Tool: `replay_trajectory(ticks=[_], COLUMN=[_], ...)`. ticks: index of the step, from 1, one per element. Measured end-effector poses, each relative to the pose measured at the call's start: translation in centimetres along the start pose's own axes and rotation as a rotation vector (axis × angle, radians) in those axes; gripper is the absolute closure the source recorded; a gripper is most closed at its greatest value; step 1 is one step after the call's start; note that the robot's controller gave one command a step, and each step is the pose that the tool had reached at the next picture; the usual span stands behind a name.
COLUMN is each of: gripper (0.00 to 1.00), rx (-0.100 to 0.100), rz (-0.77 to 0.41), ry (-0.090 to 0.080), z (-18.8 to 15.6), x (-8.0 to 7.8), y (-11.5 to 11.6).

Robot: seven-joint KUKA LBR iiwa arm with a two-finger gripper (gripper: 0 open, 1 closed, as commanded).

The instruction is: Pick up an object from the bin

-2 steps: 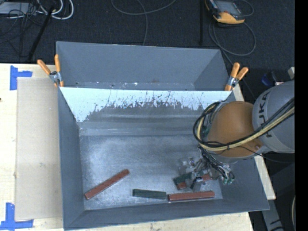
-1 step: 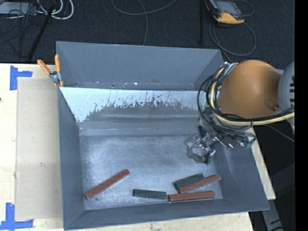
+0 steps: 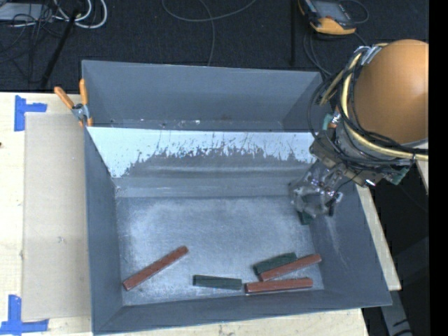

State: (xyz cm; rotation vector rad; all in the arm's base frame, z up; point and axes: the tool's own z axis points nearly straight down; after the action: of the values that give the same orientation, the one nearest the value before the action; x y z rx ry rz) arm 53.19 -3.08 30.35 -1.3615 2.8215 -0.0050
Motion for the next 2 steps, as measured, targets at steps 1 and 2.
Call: replay_trajectory(ticks=[1, 2], gripper=[0.00, 0.00], rx=[-0.007, -0.016], rz=[0.004, -0.216], ry=[0.004, 0.008], z=[0.3, 11.5], x=[0.1, -1.1], y=[0.0, 4.8])
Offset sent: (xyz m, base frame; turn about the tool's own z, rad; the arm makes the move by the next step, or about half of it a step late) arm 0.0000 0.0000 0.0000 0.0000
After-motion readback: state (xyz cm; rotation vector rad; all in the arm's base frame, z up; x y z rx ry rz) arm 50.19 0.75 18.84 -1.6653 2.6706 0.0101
